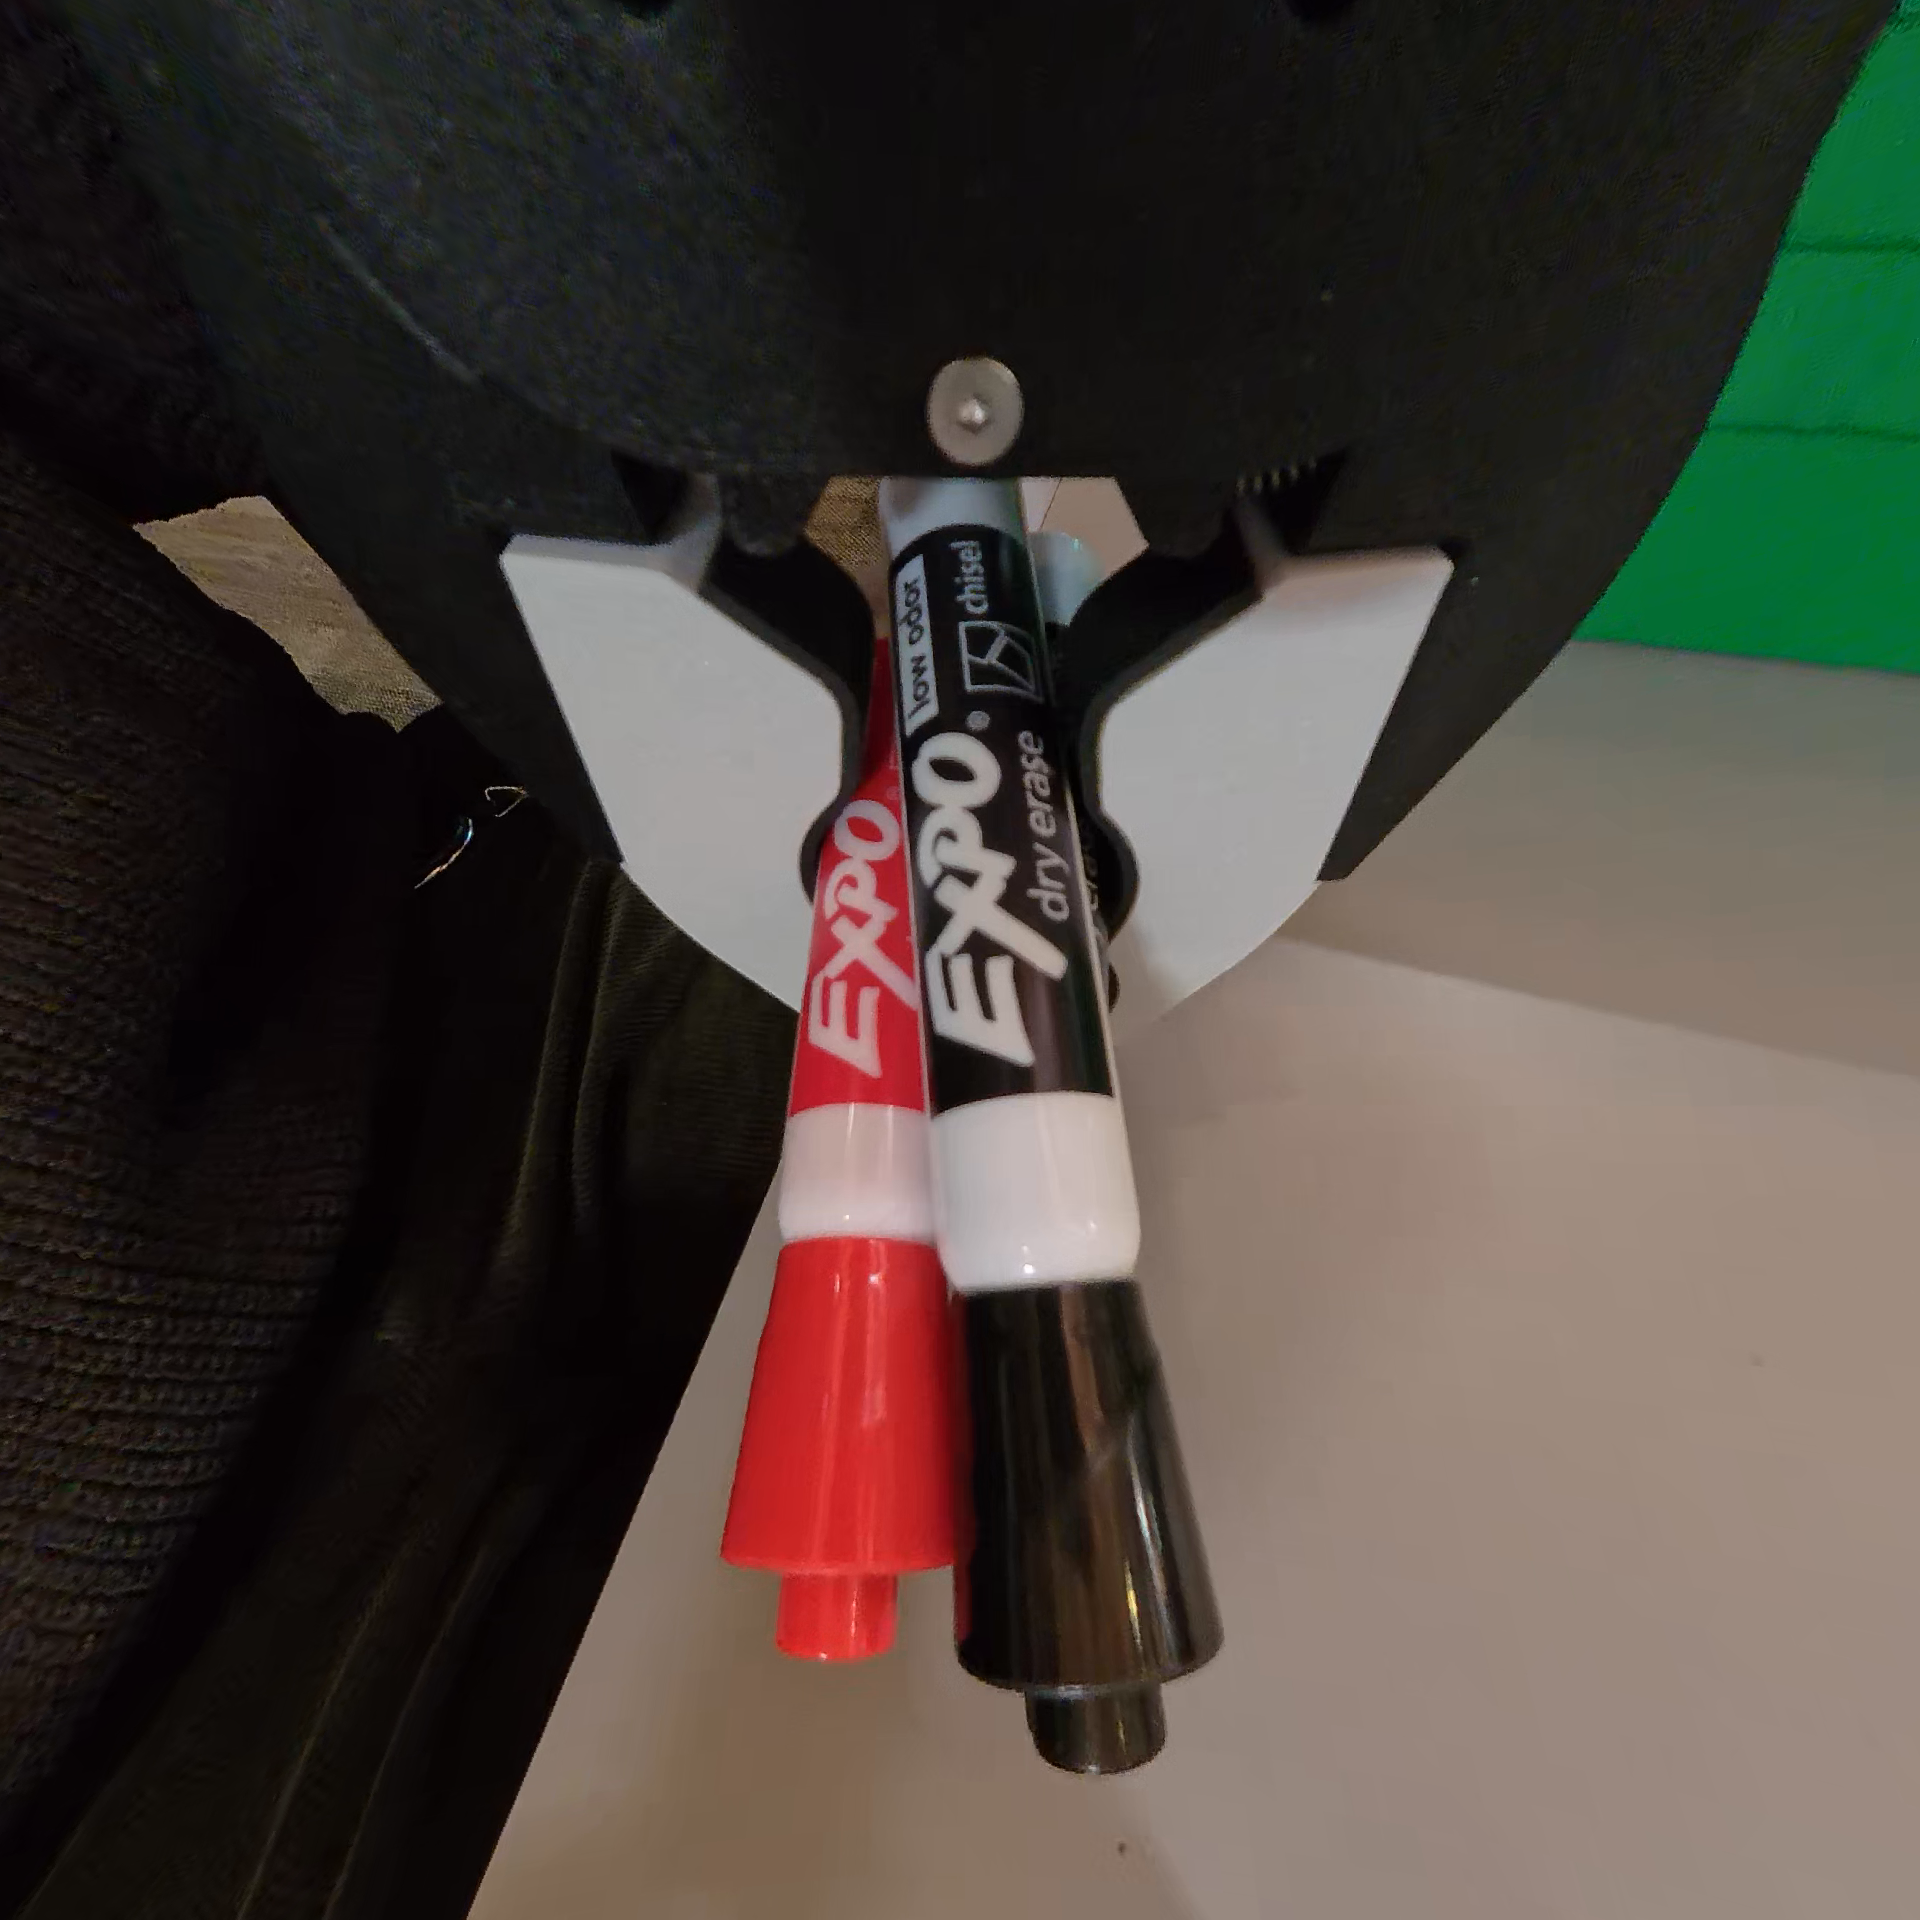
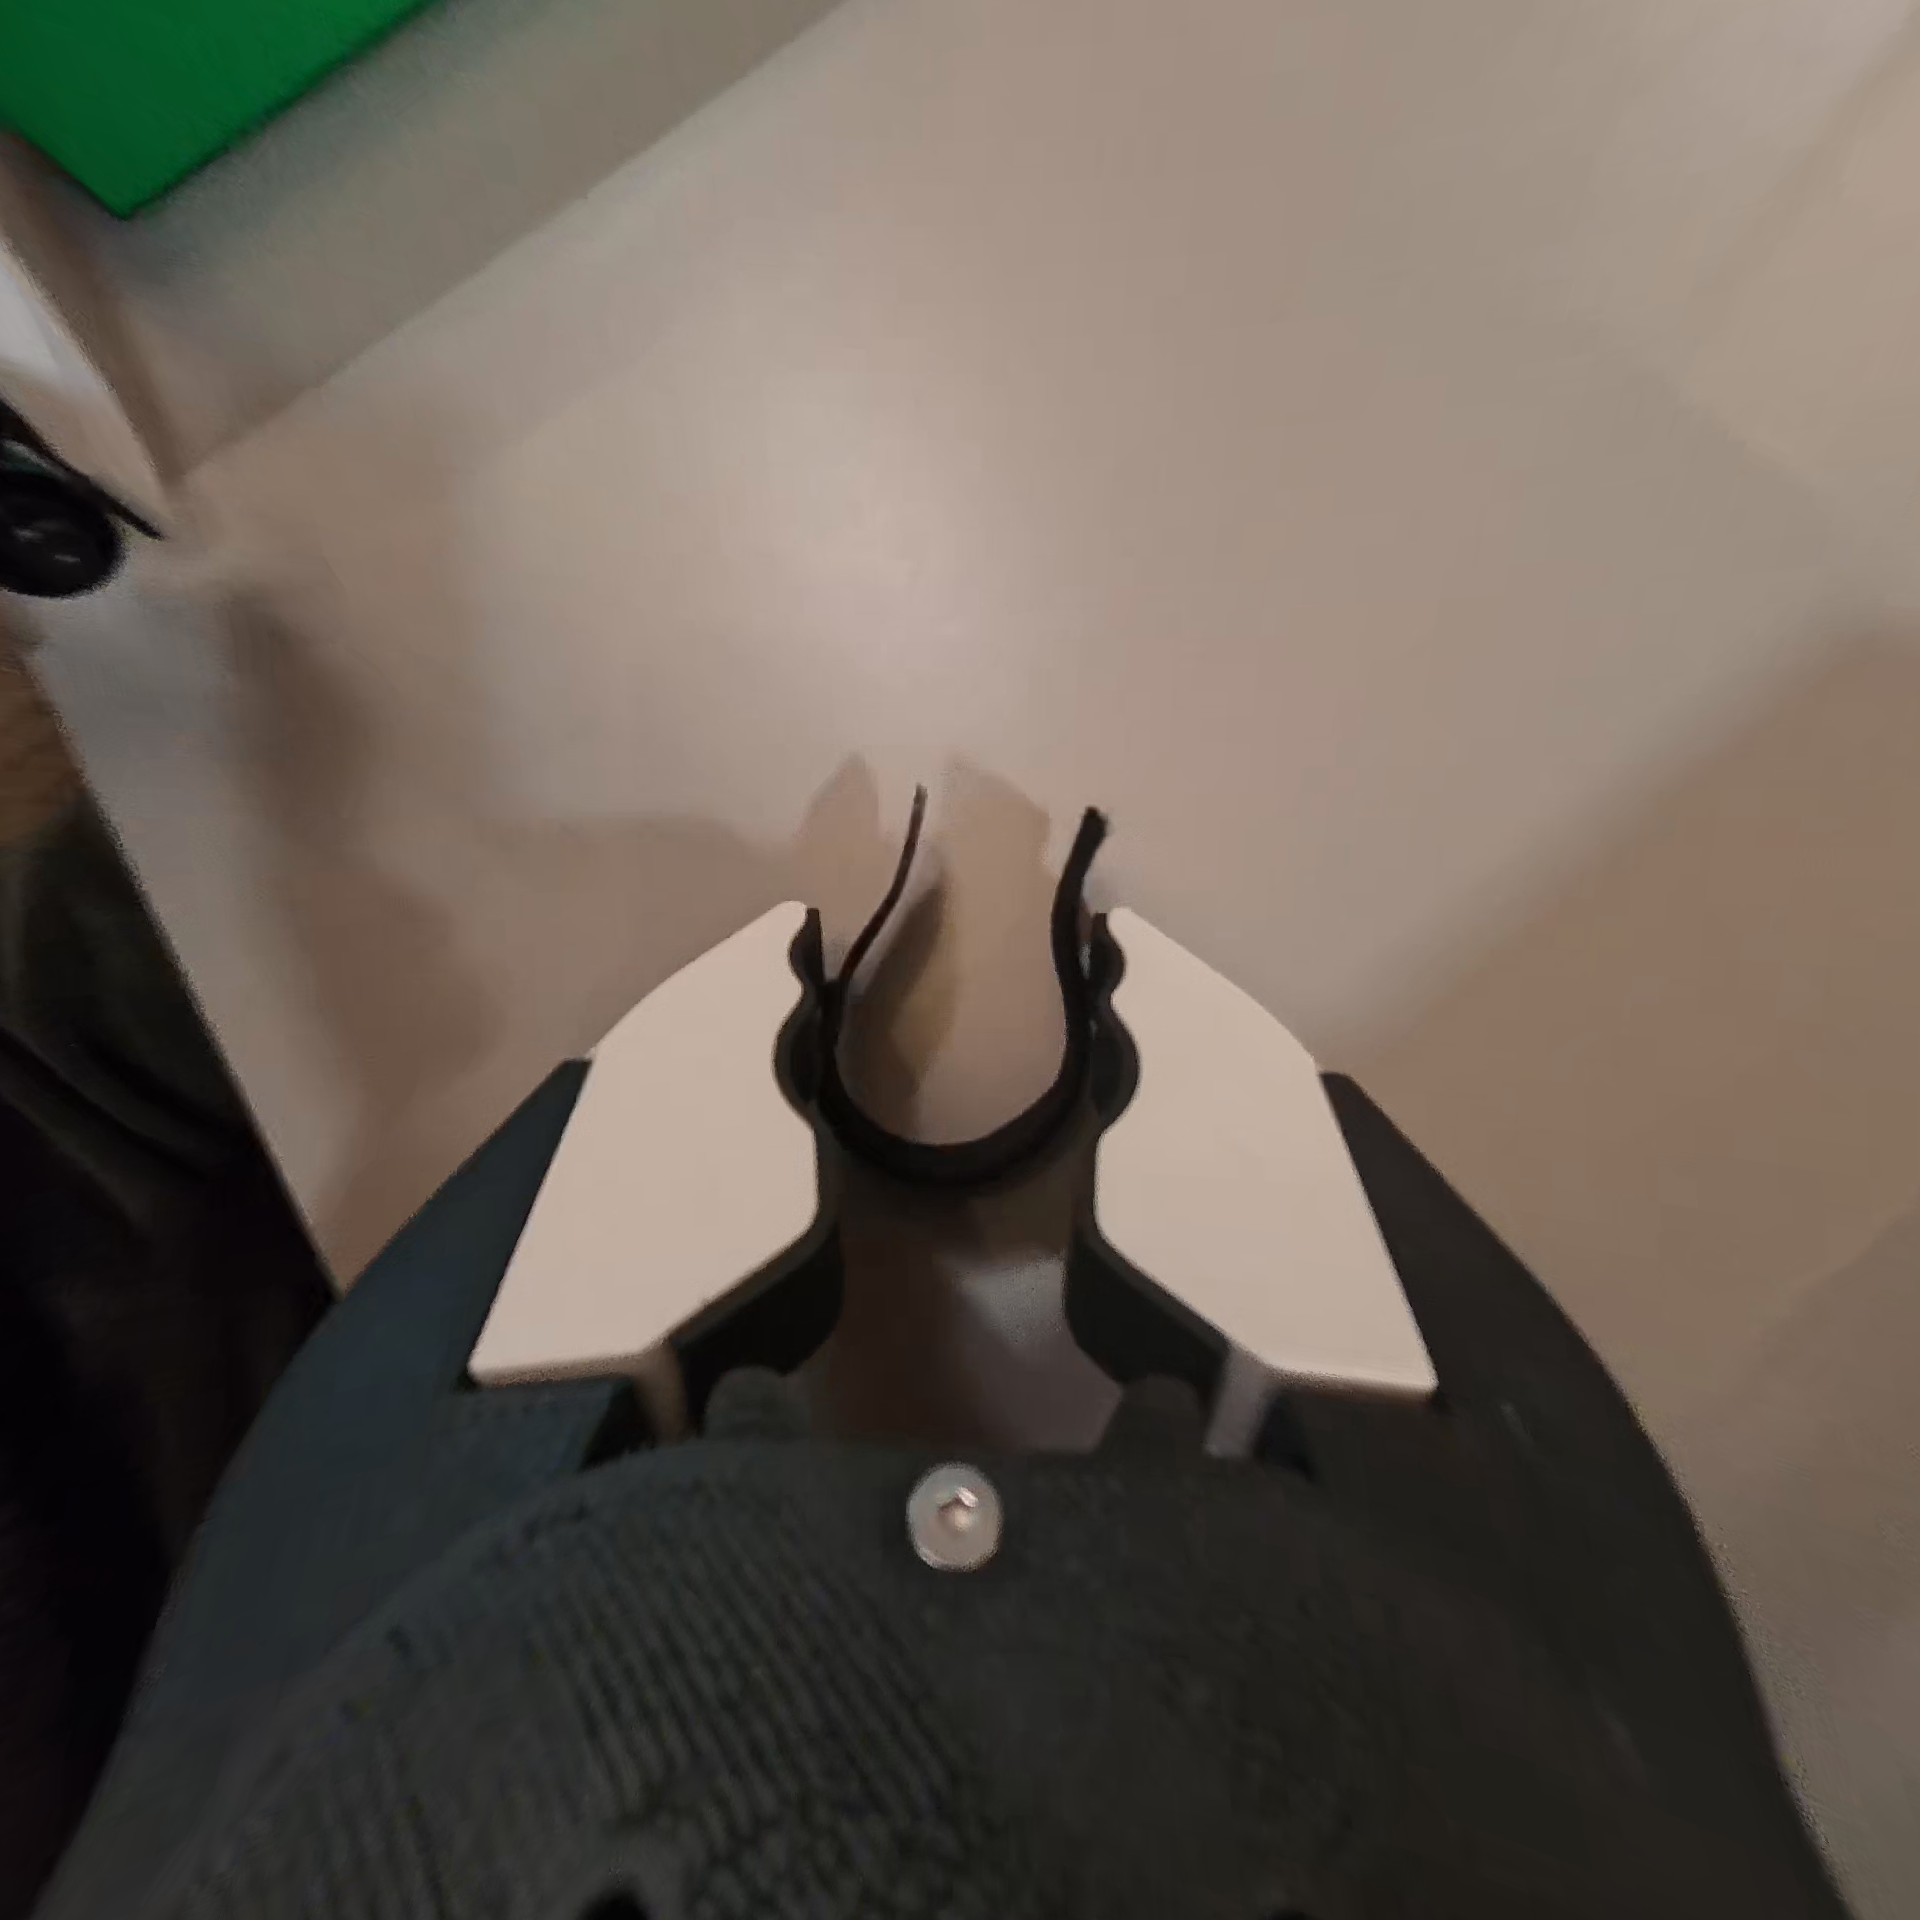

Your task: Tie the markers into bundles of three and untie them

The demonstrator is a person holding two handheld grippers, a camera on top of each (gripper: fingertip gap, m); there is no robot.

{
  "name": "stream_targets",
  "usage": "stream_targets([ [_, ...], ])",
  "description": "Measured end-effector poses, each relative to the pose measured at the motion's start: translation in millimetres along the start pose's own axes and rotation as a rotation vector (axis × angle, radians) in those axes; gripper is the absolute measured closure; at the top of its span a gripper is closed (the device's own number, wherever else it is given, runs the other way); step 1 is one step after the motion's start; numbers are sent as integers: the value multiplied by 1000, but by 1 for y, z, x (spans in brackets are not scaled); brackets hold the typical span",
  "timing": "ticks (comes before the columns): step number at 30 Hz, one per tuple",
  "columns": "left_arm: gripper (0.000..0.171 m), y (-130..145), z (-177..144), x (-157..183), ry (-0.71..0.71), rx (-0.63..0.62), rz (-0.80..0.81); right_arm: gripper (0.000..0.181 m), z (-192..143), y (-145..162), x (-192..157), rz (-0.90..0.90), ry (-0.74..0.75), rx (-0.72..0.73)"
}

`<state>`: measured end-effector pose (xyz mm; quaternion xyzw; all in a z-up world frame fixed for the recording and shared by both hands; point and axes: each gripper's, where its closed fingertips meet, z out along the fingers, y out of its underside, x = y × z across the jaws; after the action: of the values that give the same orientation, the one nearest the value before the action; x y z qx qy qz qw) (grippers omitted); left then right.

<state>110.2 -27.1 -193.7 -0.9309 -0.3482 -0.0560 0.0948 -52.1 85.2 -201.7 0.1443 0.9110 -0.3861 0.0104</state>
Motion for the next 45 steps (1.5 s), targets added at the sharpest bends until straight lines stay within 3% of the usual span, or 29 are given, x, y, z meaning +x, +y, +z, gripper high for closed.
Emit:
stream_targets([
  [4, 128, 1, -2, -1, 2, 9, -4, 138, -4, -13, -20, 30, -107, 77],
  [11, 128, 6, -2, -4, 4, 7, -20, 139, -3, -2, -38, -84, -168, 36],
  [21, 128, 6, 1, -4, 11, -3, -23, 93, -3, 0, -39, -284, 76, -52],
  [24, 128, 7, 1, -4, 12, -3, -23, 84, -9, -5, -38, -199, 142, -48],
  [28, 128, 7, 2, -4, 14, -7, -25, 72, -2, 4, -44, -32, 100, -103],
  [30, 128, 7, 2, -4, 15, -8, -24, 69, 5, 9, -38, -41, 130, -140],
  [33, 128, 7, 2, -3, 15, -9, -21, 77, 13, 10, -31, -77, 146, -153],
  [37, 128, 7, 1, -2, 14, -7, -20, 115, 10, 9, -29, -72, 114, -142],
  [41, 128, 7, 0, -3, 14, -3, -22, 125, 5, 10, -34, -47, 61, -108],
  [45, 128, 4, -3, -1, 26, 23, -17, 131, -5, -13, -59, -6, -128, 55],
])
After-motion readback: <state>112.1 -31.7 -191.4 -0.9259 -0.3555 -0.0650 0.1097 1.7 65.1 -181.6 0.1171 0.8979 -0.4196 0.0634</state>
